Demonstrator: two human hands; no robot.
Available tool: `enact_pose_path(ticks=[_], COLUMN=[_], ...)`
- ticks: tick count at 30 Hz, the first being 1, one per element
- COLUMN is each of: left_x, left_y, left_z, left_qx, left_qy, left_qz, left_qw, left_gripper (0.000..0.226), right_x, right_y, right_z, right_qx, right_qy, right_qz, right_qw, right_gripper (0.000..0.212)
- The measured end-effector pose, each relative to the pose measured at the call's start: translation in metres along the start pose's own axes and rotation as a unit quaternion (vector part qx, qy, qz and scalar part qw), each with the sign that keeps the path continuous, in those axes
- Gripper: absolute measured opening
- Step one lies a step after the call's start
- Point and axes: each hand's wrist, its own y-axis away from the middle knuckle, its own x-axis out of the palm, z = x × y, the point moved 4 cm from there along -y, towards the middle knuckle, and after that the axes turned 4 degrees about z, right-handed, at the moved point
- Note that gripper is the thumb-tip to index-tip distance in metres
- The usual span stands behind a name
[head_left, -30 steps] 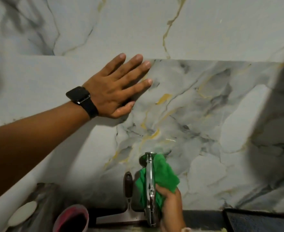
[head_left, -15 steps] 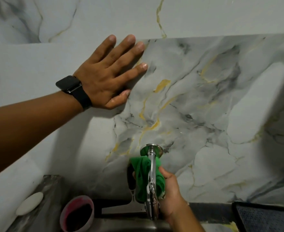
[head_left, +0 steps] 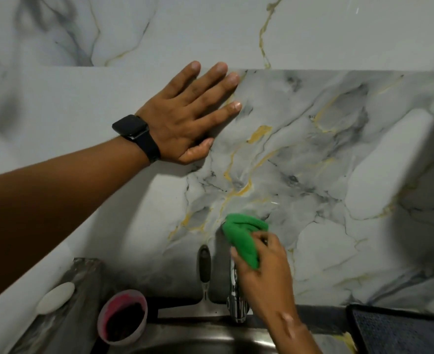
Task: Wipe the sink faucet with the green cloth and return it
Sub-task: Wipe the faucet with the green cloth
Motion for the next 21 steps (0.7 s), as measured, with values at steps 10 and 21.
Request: enact_pose_path(ticks=[10,21], left_x=[0.001,-0.002], left_y=[0.001,0.001], left_z=[0.001,0.002], left_qx=[0.006,0.007], left_qy=[0.012,0.013], left_qz=[0.003,-0.005], left_qw=[1.0,1.0], left_gripper=[0.072,0.07], right_x=[0.052,0.017], right_y=[-0.026,0.011], right_z=[0.082,0.005], right_qx=[-0.245,0.285], right_qy=[0.659,-0.423], right_qz=[0.201,0.05], right_qw=[0.682,0.859], right_gripper=[0.051,0.045])
